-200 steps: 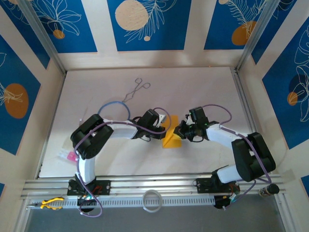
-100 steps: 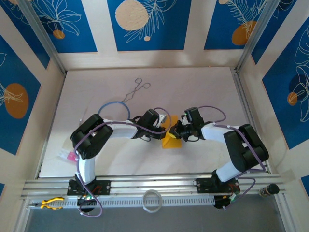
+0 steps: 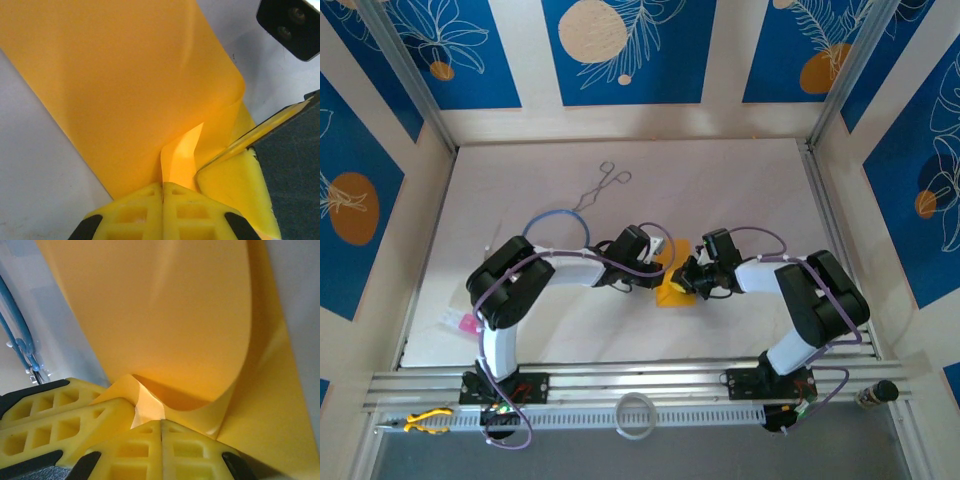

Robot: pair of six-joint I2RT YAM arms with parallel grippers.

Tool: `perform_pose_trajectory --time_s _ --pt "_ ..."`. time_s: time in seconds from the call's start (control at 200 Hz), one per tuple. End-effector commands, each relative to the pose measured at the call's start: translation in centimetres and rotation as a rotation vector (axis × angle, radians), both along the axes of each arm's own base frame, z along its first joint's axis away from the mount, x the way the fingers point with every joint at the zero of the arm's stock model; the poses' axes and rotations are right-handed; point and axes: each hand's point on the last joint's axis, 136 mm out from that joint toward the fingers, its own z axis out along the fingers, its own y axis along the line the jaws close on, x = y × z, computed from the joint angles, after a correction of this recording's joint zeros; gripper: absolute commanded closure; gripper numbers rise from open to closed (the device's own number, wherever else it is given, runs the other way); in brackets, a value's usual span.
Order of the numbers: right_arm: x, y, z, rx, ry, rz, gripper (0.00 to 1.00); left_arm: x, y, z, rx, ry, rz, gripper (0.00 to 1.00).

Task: Fold a paper plane with a square sheet of paper (pick it up from the middle)
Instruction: Fold the triangle a second time at the center of the table.

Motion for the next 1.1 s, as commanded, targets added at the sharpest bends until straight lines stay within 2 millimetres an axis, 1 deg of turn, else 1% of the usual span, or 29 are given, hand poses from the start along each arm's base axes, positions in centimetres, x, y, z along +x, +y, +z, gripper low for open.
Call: perform_pose_trajectory --time_s 0.0,0.05,0.2,0.28,0.38,0.475,0.605,0.685,0.77,0.92,0.985,1.03,1.091 --pt "-1.0 -0.7 -1.3 -0.016 0.052 -0.019 0.99 0.1 0.3 -0.4 0.024 0.014 -0.013 1.00" --pt "-0.8 -0.7 -0.8 -0.007 0.041 -0.023 0.99 0.1 0.3 -0.4 0.025 0.015 -0.012 1.00" --pt "0.7 -0.6 2.0 0.013 -0.036 -0.024 0.98 0.1 0.4 -0.5 0.030 0.018 -0.011 1.00" --pt "1.5 -0.8 2.7 0.014 -0.066 -0.021 0.99 0.1 0.4 -0.5 0.031 0.019 -0.010 1.00" --pt "2.0 -1.1 2.2 0.010 -0.060 -0.025 0.98 0.1 0.4 -0.4 0.032 0.018 -0.013 1.00" --pt "2.2 -1.5 1.0 0.001 -0.036 -0.038 0.99 0.1 0.4 -0.5 0.034 0.020 -0.012 1.00" --pt "1.4 -2.5 -1.2 -0.052 0.020 -0.071 0.99 0.1 0.5 -0.4 0.036 0.021 -0.014 1.00" --pt "1.0 -2.7 -1.8 -0.055 0.037 -0.075 0.99 0.0 0.6 -0.5 0.040 0.022 -0.013 1.00" --pt "1.3 -2.7 -1.1 -0.036 0.024 -0.072 0.99 0.0 0.6 -0.6 0.044 0.024 -0.015 1.00" --pt "2.6 -2.7 1.8 -0.013 -0.069 -0.066 0.98 -0.1 0.7 -0.6 0.046 0.025 -0.013 1.00" --pt "3.1 -2.9 2.6 -0.008 -0.105 -0.064 0.98 -0.1 0.7 -0.6 0.046 0.025 -0.014 1.00" --pt "3.4 -3.2 2.7 -0.009 -0.118 -0.063 0.98 0.0 0.7 -0.5 0.044 0.023 -0.014 1.00" --pt "3.6 -3.5 2.2 -0.024 -0.124 -0.064 0.98 0.0 0.7 -0.4 0.046 0.021 -0.012 1.00"
